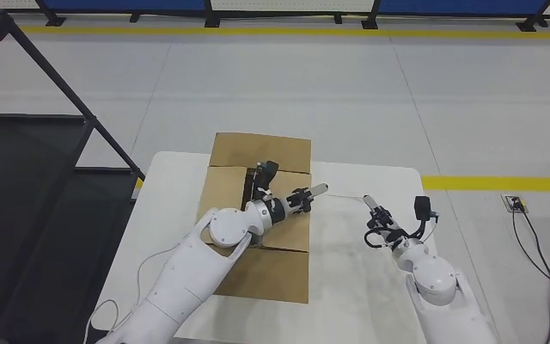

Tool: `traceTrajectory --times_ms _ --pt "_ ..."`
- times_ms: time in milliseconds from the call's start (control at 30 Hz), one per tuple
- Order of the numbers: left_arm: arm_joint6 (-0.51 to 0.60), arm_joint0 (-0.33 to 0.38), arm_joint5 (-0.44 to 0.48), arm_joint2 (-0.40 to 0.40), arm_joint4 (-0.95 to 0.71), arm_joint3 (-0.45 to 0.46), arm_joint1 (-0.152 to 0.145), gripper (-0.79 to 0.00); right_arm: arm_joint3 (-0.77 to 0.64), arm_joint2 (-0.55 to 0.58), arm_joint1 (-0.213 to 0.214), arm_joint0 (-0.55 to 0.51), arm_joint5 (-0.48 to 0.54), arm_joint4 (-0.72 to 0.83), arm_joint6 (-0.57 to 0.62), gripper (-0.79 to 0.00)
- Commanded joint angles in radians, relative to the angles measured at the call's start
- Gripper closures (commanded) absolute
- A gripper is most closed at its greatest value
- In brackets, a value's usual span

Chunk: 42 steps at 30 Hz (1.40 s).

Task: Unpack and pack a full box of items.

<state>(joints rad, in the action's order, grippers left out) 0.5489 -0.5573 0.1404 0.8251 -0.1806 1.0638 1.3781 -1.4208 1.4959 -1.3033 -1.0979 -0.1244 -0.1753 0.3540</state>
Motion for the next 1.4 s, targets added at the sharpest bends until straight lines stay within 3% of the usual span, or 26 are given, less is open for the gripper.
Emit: traceTrajectory --times_ms 0,467,1367 --pt "0.002 -0.003 -0.001 0.005 0.003 0.002 0.001 -0.785 -0.003 0.004 0.001 -0.003 -0.005 -0.001 -0.006 -0.739" --pt "0.012 -0.027 -0.008 0.029 0.03 0.019 0.008 -0.785 -0.027 0.018 0.007 -0.024 -0.021 0.003 -0.024 -0.785" --pt "0.017 -0.066 -0.019 0.08 0.07 0.045 0.016 -0.785 -0.062 0.037 0.017 -0.05 -0.019 0.021 -0.039 -0.785"
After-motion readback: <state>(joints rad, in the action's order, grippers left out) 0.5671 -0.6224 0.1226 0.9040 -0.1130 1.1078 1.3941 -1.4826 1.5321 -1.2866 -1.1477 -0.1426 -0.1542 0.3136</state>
